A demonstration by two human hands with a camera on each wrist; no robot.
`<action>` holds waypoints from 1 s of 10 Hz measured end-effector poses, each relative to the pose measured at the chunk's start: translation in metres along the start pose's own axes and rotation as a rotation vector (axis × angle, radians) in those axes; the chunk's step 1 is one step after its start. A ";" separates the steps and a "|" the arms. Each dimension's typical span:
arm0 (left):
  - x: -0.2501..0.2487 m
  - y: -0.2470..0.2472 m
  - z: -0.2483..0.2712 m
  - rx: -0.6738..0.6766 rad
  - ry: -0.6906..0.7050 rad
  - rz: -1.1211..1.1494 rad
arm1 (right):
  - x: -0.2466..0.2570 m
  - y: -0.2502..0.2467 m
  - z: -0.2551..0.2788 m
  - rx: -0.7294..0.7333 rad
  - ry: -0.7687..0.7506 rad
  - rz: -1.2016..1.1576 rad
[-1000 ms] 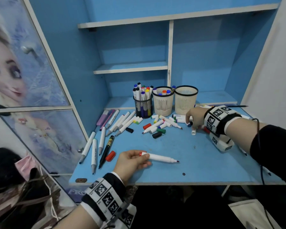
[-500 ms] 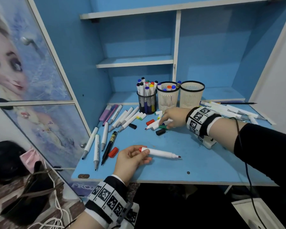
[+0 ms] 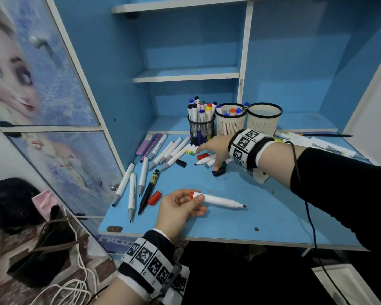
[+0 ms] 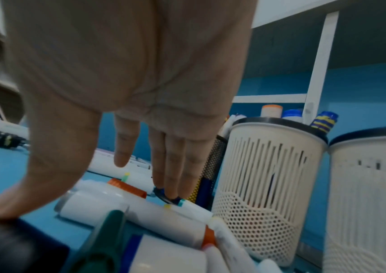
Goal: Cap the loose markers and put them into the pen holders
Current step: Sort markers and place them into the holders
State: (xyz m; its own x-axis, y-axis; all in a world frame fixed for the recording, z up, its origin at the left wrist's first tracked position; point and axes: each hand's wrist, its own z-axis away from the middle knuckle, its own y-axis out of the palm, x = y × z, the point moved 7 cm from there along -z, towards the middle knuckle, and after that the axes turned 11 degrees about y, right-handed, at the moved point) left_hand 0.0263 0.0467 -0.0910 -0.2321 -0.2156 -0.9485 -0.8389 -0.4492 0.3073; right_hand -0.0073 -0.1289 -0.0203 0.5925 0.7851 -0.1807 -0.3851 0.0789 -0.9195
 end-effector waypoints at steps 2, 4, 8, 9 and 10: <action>0.000 0.001 0.001 -0.013 0.010 0.001 | 0.003 -0.001 -0.012 0.037 0.013 -0.013; -0.001 0.002 0.001 0.003 0.006 0.001 | 0.015 0.004 -0.020 0.006 -0.033 0.085; 0.000 0.001 0.001 -0.004 -0.005 0.002 | 0.005 -0.010 -0.013 -0.180 -0.004 -0.093; 0.000 0.000 0.001 -0.007 0.000 -0.009 | -0.005 -0.014 -0.009 -0.228 0.026 -0.195; 0.000 0.000 0.001 -0.008 0.006 -0.025 | -0.016 -0.020 -0.003 -0.318 0.051 -0.387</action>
State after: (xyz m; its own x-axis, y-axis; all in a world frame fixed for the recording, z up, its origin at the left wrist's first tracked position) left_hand 0.0256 0.0477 -0.0906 -0.2082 -0.2097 -0.9553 -0.8404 -0.4613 0.2844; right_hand -0.0068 -0.1451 -0.0001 0.6863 0.7033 0.1853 0.0999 0.1612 -0.9818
